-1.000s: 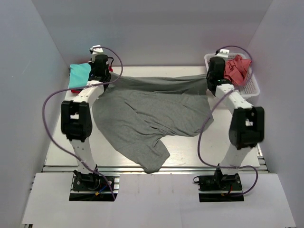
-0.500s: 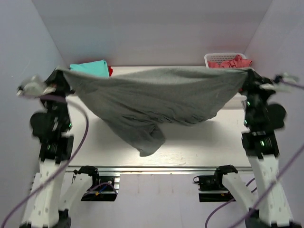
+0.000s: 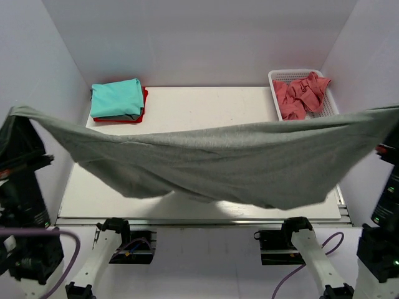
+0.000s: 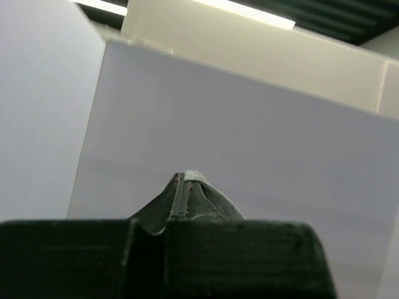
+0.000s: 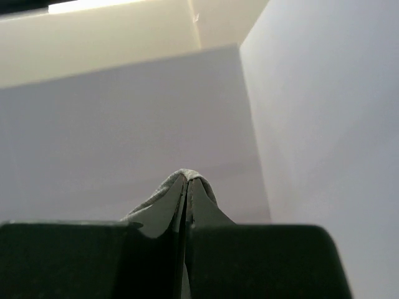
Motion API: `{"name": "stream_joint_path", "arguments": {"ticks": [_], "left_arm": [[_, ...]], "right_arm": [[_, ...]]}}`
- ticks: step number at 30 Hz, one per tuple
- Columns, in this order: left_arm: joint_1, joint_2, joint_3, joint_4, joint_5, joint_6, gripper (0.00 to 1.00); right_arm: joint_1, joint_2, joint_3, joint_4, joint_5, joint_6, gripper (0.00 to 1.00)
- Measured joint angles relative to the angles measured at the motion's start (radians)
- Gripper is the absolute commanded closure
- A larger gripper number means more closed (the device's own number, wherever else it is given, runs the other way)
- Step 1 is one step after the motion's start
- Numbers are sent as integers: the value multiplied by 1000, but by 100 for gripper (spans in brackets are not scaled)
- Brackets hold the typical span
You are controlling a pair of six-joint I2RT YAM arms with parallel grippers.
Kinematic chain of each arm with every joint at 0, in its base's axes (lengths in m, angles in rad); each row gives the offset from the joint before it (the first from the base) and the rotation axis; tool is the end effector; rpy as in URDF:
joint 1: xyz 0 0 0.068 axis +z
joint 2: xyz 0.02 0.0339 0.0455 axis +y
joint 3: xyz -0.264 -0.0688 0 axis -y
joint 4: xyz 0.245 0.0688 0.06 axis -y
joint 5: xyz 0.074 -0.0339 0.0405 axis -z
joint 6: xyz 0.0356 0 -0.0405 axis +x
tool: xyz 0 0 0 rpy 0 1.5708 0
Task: Fold and stack the t-shirts
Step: Flatten out the tshirt
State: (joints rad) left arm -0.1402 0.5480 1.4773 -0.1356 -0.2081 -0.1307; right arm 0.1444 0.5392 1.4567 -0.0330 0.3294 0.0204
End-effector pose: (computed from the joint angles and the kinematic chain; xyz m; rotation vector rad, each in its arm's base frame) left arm -0.0292 0.0115 0.5608 -0.1940 0.7760 -0.1755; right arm -0.0350 -0.0167 0.5634 0.2735 0.6979 0.0440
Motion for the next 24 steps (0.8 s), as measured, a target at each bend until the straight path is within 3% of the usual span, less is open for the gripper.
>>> {"name": "stream_joint_path", "arguments": {"ticks": [6,10,13,16,24], "left_arm": [[1,60,258,-60,30,25,100],[1,95,414,-93,56,38,100],[2,95,440,-96,77,43,100],[2,88,381,-68,85,43,100],[0,178,-29,32,32,22,100]], "right_arm": [[0,49,221,-31,37,-68,100],[0,49,277,-40,52,-98,100],[0,48,266,-37,62,-108,100],[0,43,186,-14,76,-110,100],[0,143,-194,69,140,-70,100]]}}
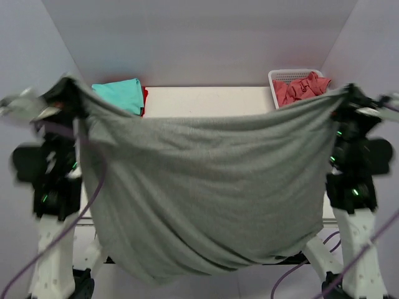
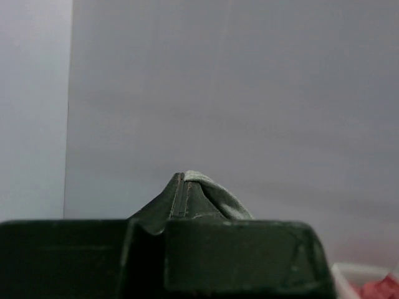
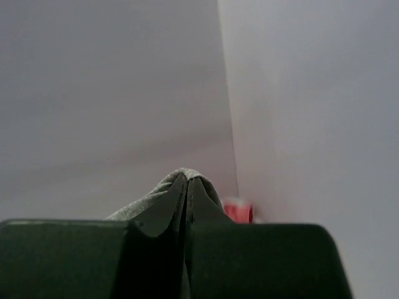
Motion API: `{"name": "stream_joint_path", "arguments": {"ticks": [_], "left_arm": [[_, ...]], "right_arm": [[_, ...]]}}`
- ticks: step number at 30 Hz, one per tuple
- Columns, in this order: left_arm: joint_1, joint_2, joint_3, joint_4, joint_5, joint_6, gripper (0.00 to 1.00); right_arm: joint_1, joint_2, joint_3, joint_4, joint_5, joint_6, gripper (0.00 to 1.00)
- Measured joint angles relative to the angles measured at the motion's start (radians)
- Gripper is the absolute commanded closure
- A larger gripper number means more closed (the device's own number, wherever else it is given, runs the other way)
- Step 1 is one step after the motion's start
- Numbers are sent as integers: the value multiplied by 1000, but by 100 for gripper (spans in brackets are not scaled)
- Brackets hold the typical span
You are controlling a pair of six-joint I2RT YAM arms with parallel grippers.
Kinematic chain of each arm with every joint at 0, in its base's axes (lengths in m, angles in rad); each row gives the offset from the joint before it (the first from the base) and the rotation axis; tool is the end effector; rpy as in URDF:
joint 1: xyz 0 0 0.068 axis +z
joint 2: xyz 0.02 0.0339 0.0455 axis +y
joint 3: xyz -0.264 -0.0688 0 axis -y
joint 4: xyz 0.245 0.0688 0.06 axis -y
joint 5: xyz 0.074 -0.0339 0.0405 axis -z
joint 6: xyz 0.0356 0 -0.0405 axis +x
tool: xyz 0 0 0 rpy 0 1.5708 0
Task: Fold and stack the t-shirts
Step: Flatten out the tshirt
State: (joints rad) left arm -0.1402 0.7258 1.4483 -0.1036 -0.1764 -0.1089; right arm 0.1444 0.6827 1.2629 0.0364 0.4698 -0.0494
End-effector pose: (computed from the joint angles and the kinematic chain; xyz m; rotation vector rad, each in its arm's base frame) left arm 0.0558 -0.0016 0.5590 -0.1481 0.9524 -0.1456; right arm 0.0750 -0.0054 0.5257 0.3403 0.9722 -0.1376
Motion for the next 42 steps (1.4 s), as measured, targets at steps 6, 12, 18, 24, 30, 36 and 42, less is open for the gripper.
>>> {"name": "stream_joint_path", "arguments": {"ticks": [6,12,18,24,30,36,42], "left_arm": [[1,323,-209,60,-115,-35,100],[2,679,-296,101,-196,-61,100],[16,1007,-197,117,-221,-92,100],[33,1262,-12,135,-217,-103,100],[43,1383,127,135,-216,-111,100],[47,1396,172,141,-223,-121,100],[52,1504,389,139,-212,-121,100]], "right_arm": [[-1,243,-276,105,29,91,100],[-7,600,-357,146,27,206,100],[-18,947,-280,158,5,275,100],[-19,1110,-118,175,-28,276,100],[-20,1260,78,177,-23,255,100],[-19,1361,180,158,-19,237,100],[-18,1412,255,139,-12,216,100]]}}
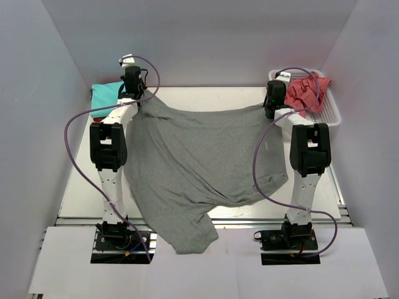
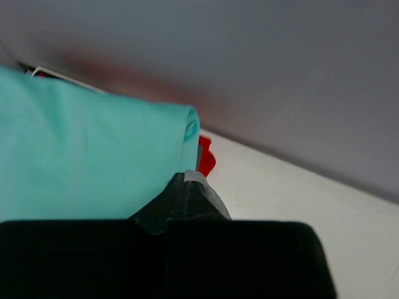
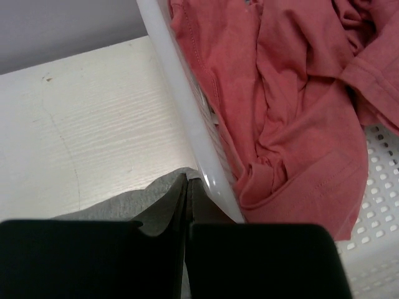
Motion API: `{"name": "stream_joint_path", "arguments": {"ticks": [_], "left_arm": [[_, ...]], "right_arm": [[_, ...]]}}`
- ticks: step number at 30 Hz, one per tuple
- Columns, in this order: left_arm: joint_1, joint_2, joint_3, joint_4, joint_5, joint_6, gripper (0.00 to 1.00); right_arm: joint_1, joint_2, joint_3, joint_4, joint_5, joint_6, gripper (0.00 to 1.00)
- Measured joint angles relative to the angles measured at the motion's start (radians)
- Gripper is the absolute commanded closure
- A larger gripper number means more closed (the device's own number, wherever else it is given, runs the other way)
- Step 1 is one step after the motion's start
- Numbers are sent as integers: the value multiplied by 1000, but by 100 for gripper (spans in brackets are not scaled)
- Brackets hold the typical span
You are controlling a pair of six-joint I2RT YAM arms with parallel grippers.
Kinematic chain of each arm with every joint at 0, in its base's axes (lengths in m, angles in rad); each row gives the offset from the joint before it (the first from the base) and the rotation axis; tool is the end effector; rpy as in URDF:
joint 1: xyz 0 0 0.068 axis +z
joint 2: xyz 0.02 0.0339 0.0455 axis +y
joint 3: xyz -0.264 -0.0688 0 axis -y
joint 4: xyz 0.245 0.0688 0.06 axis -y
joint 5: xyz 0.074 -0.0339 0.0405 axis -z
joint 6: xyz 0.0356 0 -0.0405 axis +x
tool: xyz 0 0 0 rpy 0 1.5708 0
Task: Fold and stack the t-shirts
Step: Flatten out the tshirt
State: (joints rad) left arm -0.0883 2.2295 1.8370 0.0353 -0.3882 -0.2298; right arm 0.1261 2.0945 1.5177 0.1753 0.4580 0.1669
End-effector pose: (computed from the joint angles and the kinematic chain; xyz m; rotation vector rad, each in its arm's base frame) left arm 0.5302 -0.0334 0.2466 -0.3900 1.8631 0.1587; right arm 0.4857 0.0457 0.2174 0.3344 1.9084 -0.2565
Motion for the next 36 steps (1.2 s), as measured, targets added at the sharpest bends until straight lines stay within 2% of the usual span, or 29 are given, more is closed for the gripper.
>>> {"name": "stream_joint_path", "arguments": {"ticks": [3,7,8,9,11,12,14,15,18,20,23,29,34,36], "left_arm": [[2,86,135,-14,-2,0,100],[3,156,215,-27,-8,0,98],[3,173,234,-31,-8,0,89],[4,189,253,-31,-8,2,54],[9,219,283,-39,4,6,13],[11,235,307,-41,11,7,1],[17,268,368,-52,32,-2,0],[20,278,394,-60,43,-5,0],[25,275,424,-63,92,-11,0],[27,240,387,-48,128,-15,0],[22,156,296,-39,158,-19,0],[-9,-49,197,-95,296,-42,0],[-100,-261,-58,-53,426,-56,0],[-168,-289,-137,-37,472,-57,0]], "right_arm": [[0,24,35,-4,3,-13,100],[2,68,106,-13,9,-27,100],[2,76,123,-15,9,-32,96],[2,88,144,-17,8,-37,91],[1,110,189,-19,6,-47,76],[1,123,216,-24,6,-54,64],[0,143,266,-34,-2,-71,54],[-1,150,293,-54,-7,-81,38],[0,148,326,-75,-40,-97,26],[0,127,320,-92,-73,-97,11],[2,47,259,-124,-130,-95,10],[14,-225,107,-256,-204,-22,10],[22,-484,-111,-428,-210,125,10],[20,-560,-214,-495,-212,175,13]]}}
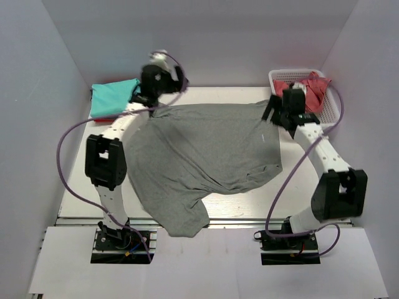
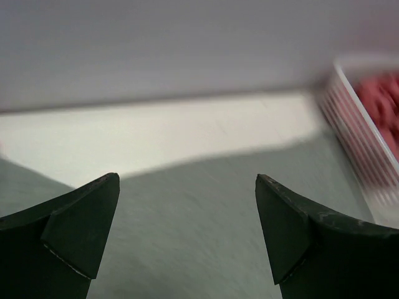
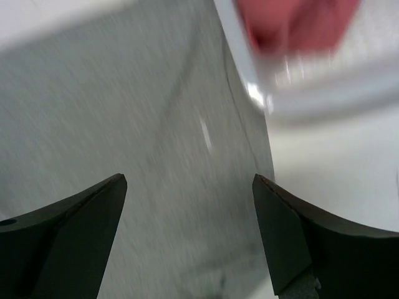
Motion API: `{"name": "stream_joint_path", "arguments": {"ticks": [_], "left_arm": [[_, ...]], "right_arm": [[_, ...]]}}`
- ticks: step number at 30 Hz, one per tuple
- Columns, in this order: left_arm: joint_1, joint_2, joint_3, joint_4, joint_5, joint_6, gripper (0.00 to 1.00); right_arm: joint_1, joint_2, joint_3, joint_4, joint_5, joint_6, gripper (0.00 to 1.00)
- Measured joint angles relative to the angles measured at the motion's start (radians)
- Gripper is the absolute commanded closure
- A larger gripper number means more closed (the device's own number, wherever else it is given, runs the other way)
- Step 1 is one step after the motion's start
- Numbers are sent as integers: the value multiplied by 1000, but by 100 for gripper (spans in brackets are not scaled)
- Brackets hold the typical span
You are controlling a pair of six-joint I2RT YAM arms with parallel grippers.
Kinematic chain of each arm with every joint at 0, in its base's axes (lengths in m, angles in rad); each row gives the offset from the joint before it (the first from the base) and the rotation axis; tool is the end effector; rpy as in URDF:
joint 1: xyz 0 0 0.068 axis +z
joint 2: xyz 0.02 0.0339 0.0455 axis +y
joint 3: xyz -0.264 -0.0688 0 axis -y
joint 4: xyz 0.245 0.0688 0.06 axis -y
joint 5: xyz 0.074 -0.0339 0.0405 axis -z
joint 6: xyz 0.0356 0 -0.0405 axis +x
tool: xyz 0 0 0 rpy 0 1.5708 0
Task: Fold and stack the t-shirts
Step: Flatten out the tshirt
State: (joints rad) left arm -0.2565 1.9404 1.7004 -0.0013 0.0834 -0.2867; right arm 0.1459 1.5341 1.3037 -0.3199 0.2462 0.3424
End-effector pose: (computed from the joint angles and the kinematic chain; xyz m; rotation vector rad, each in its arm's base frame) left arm 0.4577 -0.1231 0.3336 0.0323 1.8351 -0.4594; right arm 0.3525 0.0430 0.3230 0.3504 2.0735 0.0320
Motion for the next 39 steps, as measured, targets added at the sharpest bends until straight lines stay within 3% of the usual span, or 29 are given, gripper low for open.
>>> {"name": "stream_joint_path", "arguments": {"ticks": [4,8,15,18,23,30,35,39], "left_arm": [[-158,58,-89,10,120,8,0],[-282,182,-93,-29,200,24,0],[-357,212,-205,-28,241,42,0],[-360,212,-208,-20,236,43,0],[-360,213,-260,-9,198,44,0],[-360,212,-277,25,162,34,0],[-352,212,-277,25,142,13,0],[-349,213,-277,25,133,0,0]], "right_arm": [[-3,-120,-227,-151,-50,76,27],[-2,-215,-435,-223,-165,126,30],[-2,-257,-552,-208,-292,156,42],[-2,-229,-581,-146,-306,176,67],[-2,-199,-615,-121,-281,193,100],[-2,-292,-640,-204,-160,222,100],[-3,-443,-645,-384,-53,287,100],[-7,-464,-642,-544,-4,369,95]]}}
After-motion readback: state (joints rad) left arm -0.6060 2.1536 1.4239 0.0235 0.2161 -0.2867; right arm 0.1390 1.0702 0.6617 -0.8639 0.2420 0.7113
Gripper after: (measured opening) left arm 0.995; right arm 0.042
